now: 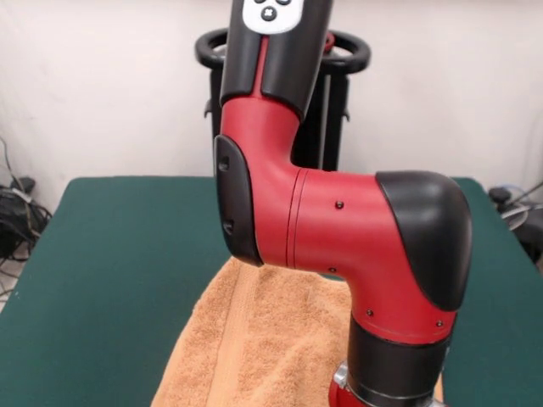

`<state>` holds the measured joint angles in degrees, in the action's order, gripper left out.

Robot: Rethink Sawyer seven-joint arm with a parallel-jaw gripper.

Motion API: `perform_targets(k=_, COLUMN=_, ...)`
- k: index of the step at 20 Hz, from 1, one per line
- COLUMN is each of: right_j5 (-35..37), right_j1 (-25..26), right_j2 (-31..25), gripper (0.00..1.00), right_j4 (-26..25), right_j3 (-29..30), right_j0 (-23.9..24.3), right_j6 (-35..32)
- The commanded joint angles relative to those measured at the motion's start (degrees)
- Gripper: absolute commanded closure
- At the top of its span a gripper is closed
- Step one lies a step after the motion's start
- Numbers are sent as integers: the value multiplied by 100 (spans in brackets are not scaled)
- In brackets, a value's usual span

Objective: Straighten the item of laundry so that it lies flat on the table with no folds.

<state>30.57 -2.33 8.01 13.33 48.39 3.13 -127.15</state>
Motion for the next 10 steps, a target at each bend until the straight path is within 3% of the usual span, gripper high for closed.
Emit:
perform_targets(k=1, right_j5=-231, right_j1=202, right_j2=-243, gripper=100, right_j4=119, right_j3=863, right_j0=4, right_j6=-1170)
perform_targets(k=5, right_j5=-469, right_j1=231, right_j2=-686, gripper=100, right_j4=290, right_j3=850, right_j0=75, right_j6=-1085)
perform_targets(k=8, right_j5=-353, right_j1=331, right_j2=-533, gripper=100, right_j4=420, right_j3=621, right_j0=-76, right_j6=-1278)
perform_targets(k=9, right_j5=-283, right_j1=375, right_j2=-427, gripper=0, right_j4=445, right_j3=526, right_j0=-139, right_j6=-1319)
perform_targets(k=10, right_j5=-255, right_j1=390, right_j2=-390, gripper=0, right_j4=457, right_j3=500, right_j0=-160, right_j6=-1349)
